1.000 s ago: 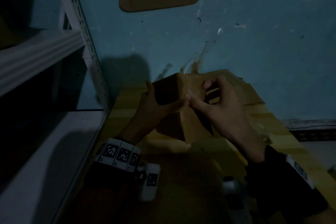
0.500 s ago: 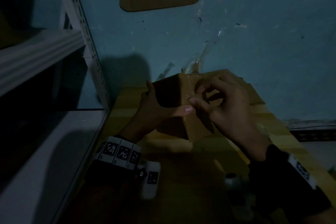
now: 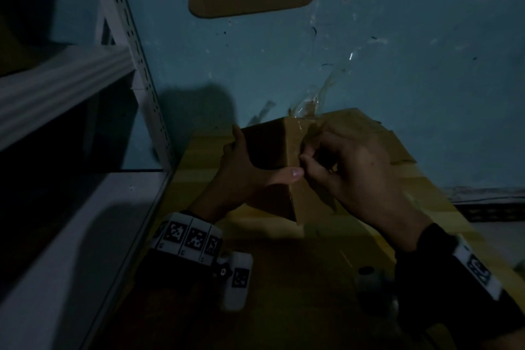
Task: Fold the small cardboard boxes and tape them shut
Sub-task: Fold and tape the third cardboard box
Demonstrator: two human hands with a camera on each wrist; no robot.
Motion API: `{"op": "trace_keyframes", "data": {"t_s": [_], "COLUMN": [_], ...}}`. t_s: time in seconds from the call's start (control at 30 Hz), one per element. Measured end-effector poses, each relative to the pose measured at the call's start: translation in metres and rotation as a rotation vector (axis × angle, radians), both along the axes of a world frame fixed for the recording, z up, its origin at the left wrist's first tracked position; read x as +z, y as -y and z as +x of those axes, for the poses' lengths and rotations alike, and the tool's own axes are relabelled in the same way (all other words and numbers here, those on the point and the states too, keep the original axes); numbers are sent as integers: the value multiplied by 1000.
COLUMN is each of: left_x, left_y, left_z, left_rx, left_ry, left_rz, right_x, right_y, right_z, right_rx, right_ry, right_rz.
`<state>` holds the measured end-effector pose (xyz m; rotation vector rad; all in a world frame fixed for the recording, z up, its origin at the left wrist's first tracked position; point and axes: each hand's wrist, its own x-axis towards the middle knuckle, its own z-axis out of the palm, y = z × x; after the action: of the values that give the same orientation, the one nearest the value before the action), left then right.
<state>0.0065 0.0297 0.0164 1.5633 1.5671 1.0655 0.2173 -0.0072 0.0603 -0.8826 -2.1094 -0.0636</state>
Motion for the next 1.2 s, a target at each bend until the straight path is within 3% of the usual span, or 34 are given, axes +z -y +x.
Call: {"op": "trace_keyframes", "data": {"t_s": [0.3,0.53,0.77,0.97,1.07,1.2], "left_x": [-5,-3,-3,-1,2,1], "left_y": [-4,-2,-3,1,4,5], "left_z": [-2,-5,-7,-5,-4,-7], "left_rx": [-91,-78,-65,-110,-135,-162], "left_ry": [32,21,46,18,35,67], "left_rz": [14,5,4,2,-25,-24], "right_x": [6,12,8,-1,0,1], "right_y": [-8,-1,0,-11,-12,-11], "right_z": [12,10,7,12,14,15], "right_rx": [19,84,167,92,65,46], "right_ry": [-156,-333,-342,-119,-126,-196], "right_rz": [-102,-298,-327,-149,-28,-31]}}
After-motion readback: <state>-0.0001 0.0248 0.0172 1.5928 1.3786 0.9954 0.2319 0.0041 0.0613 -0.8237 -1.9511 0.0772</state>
